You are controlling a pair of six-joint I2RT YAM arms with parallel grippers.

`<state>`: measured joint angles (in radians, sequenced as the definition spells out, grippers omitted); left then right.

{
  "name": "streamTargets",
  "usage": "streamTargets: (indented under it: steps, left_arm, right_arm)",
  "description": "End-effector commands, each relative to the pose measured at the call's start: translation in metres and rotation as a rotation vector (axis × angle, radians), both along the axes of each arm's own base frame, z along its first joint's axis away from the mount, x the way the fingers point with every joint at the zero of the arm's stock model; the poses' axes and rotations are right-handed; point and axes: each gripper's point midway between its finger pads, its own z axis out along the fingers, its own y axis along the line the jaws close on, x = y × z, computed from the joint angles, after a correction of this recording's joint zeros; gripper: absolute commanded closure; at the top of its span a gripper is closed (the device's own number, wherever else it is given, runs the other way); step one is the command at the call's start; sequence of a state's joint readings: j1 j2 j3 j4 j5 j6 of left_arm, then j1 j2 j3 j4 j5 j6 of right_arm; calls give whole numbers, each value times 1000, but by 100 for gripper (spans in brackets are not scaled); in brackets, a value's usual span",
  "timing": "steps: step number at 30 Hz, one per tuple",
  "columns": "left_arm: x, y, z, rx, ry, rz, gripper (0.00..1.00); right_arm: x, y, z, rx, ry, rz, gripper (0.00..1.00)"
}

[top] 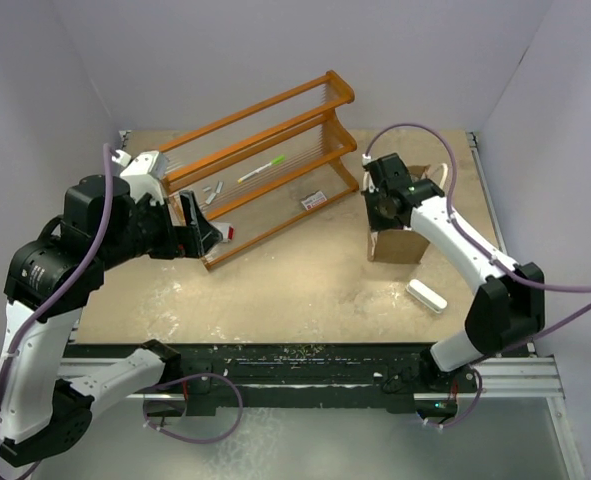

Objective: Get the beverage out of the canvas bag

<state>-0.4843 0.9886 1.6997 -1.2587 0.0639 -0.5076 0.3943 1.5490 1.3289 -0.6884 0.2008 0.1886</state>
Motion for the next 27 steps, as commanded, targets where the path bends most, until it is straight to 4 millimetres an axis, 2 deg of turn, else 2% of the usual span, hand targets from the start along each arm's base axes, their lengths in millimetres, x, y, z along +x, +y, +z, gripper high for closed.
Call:
streamTargets:
  steps: [1, 7, 12, 20, 22, 24, 27]
  left_arm:
    - [-6, -6, -3, -80, 24, 8, 1]
    - [-7, -12, -21, -110, 87, 17, 1]
    - [-3, -19, -36, -137, 121, 22, 1]
    - [-2, -50, -58, -295, 206, -33, 1]
    - [2, -59, -65, -331, 222, -46, 1]
    - [7, -67, -70, -358, 244, -57, 1]
    - [16, -78, -70, -372, 259, -84, 1]
  right_arm:
    - [-41, 49, 27, 276, 7, 6, 100]
    - [-87, 111, 35, 511, 61, 58, 91]
    - [-125, 161, 40, 582, 110, 142, 85]
    - [-186, 231, 60, 599, 138, 379, 55]
    - [-199, 242, 63, 597, 143, 428, 50]
    - [-206, 245, 68, 598, 137, 449, 46]
    - [-207, 235, 78, 607, 95, 444, 34]
